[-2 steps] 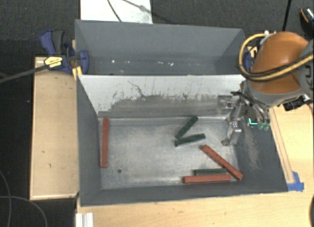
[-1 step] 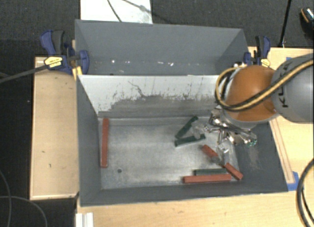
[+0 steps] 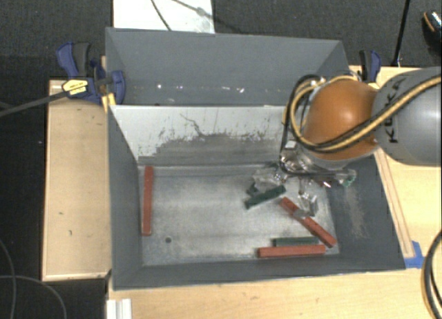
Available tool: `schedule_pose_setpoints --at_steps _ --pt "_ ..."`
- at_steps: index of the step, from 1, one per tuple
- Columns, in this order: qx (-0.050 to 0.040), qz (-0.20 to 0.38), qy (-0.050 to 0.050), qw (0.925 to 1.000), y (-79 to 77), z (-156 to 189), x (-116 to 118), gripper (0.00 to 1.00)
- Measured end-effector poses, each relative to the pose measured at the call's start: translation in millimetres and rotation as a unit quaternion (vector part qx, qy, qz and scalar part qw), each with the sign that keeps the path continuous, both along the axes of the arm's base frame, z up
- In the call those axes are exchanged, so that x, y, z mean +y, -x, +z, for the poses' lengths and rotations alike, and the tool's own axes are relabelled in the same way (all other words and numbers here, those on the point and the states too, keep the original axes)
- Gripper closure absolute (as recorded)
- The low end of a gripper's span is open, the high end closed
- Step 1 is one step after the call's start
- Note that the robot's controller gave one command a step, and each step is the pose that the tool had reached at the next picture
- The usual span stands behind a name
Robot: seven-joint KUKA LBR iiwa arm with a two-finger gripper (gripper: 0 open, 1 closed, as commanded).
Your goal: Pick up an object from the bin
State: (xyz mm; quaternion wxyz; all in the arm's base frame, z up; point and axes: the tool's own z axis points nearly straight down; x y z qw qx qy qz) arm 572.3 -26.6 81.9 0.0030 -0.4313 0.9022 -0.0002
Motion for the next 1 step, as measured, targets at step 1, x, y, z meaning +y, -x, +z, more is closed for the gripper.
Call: schedule_pose_setpoints --at_steps 1 --pt "0.0004 -0.002 0.0 1.0 0.2 0.0 -0.8 1.0"
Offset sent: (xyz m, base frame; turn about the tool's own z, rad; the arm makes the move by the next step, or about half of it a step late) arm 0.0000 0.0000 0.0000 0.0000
